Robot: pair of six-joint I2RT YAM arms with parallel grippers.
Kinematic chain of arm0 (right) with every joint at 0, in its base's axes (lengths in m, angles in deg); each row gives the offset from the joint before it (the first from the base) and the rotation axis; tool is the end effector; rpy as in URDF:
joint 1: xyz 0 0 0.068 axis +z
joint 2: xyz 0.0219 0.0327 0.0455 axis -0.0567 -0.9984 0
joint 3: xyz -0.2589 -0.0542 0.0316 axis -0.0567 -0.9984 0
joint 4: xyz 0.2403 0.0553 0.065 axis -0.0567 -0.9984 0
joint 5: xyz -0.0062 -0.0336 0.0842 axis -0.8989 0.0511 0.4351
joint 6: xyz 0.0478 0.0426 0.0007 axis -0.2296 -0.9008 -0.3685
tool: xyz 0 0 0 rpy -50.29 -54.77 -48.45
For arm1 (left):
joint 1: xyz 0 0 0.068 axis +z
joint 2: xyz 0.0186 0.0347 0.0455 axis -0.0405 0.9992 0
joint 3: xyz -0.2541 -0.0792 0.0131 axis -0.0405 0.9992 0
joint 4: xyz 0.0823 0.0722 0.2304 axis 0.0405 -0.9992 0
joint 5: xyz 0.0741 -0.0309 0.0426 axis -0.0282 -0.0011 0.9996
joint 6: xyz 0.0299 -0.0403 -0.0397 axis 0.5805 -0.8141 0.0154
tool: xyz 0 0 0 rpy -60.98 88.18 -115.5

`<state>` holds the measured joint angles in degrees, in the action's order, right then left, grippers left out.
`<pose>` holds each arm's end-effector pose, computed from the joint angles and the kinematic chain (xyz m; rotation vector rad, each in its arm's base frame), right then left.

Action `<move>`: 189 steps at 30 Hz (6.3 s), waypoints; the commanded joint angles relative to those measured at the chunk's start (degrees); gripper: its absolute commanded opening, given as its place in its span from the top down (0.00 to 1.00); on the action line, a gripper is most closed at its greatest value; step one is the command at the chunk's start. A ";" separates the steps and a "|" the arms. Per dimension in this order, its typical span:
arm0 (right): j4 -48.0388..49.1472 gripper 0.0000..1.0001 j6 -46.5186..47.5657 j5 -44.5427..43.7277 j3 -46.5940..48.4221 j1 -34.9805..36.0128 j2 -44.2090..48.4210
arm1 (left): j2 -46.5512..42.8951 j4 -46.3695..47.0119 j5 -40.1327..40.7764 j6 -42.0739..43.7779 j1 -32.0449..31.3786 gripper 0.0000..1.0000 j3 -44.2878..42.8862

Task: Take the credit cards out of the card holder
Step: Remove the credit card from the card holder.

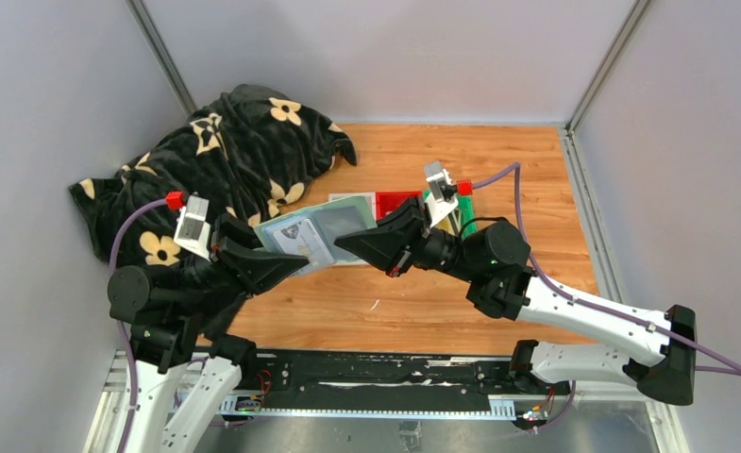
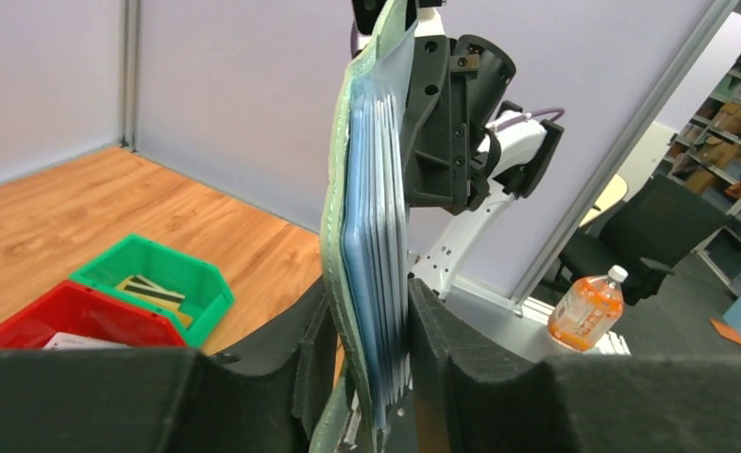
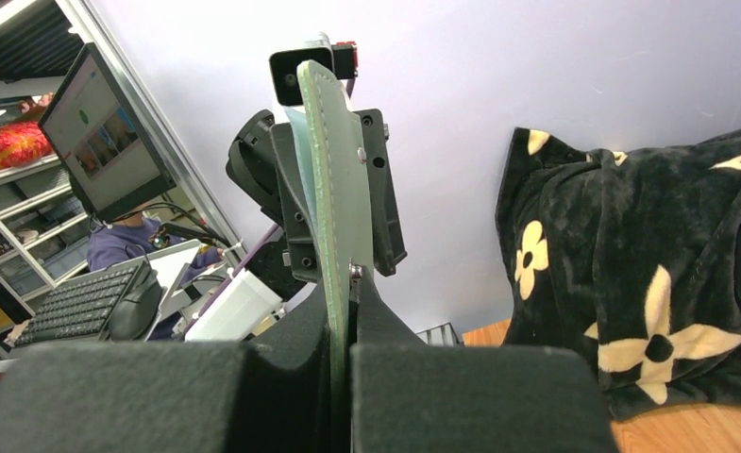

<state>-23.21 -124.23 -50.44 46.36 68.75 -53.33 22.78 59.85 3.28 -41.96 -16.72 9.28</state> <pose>0.0862 0.2208 0.4412 -0.5703 1.0037 1.7133 0.0604 -0.0566 0.4260 0.6057 1.2668 -1.3658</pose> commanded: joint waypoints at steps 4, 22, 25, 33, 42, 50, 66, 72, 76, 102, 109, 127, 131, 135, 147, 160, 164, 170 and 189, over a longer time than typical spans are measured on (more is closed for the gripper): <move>-3.41 0.91 -0.99 -0.70 0.25 -0.40 0.92 | 1.47 -1.25 -1.50 -1.63 -0.11 0.77 -0.07; -34.44 0.82 10.27 24.49 15.57 -9.11 -5.23 | 6.88 -26.26 -9.20 16.33 -0.11 0.85 -6.91; -36.37 0.84 11.65 23.14 15.51 -9.45 -5.05 | 7.32 -30.35 -9.45 19.52 -0.11 0.86 -9.03; -36.57 0.79 11.83 17.11 12.31 -9.95 -1.41 | 6.19 -32.34 -7.91 22.01 -0.11 0.89 -9.96; -18.92 0.87 0.45 16.08 1.52 -9.95 0.04 | 5.70 -27.66 -8.04 16.94 -0.11 0.91 -7.77; -8.40 1.00 -4.83 14.14 -2.78 -9.92 1.39 | 4.59 -20.77 -6.94 8.31 -0.11 0.28 -4.43; -0.70 1.00 -8.97 14.07 -7.21 -9.95 3.84 | 0.95 2.13 -10.55 -6.14 -0.07 0.46 3.47; 0.53 1.00 -10.43 14.88 -7.94 -9.92 3.69 | 0.91 2.15 -9.24 -5.93 -0.11 0.64 3.23; 1.99 1.00 -11.34 15.96 -7.88 -9.78 3.31 | 1.41 -4.91 -6.47 -0.73 -0.11 0.58 1.18; 9.23 1.00 -14.58 20.68 -5.74 -7.93 -0.64 | 2.67 -0.72 -7.32 -4.06 -0.11 0.31 1.20; 10.35 1.00 -14.94 19.88 -6.22 -7.84 -1.05 | 1.23 2.45 -9.10 -5.73 -0.11 0.47 2.80; -8.01 0.49 -7.94 6.01 -4.58 -10.47 7.85 | 3.25 -18.95 -2.09 9.20 -0.11 0.90 -3.19; -13.00 0.47 -7.04 3.90 -0.04 -11.18 9.95 | 4.69 -24.76 0.19 13.03 -0.11 0.92 -4.62; -15.82 0.56 -7.66 7.09 3.29 -11.18 9.15 | 6.15 -30.88 4.30 16.77 -0.11 0.91 -6.16; -10.44 0.59 -13.94 23.54 3.48 -10.91 -2.72 | 9.17 -36.36 4.64 19.71 -0.11 0.98 -8.03; -13.73 0.62 -9.64 24.94 -1.87 -10.91 -1.82 | 9.74 -31.17 -3.82 15.60 -0.11 1.00 -7.66; -14.57 0.58 -8.67 23.76 -3.01 -10.91 -1.59 | 9.64 -31.50 -4.97 15.29 -0.07 1.00 -8.09; -15.81 0.56 -7.37 23.04 -2.15 -10.90 -2.88 | 9.24 -30.55 -5.71 14.01 -0.11 0.99 -7.66; -10.39 0.88 -9.96 21.71 0.55 -10.93 -8.96 | 9.79 -30.58 -5.25 14.53 -0.11 0.75 -6.68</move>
<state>-35.85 -133.98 -26.64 45.20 58.06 -61.73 32.44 27.77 0.40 -27.34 -16.63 2.90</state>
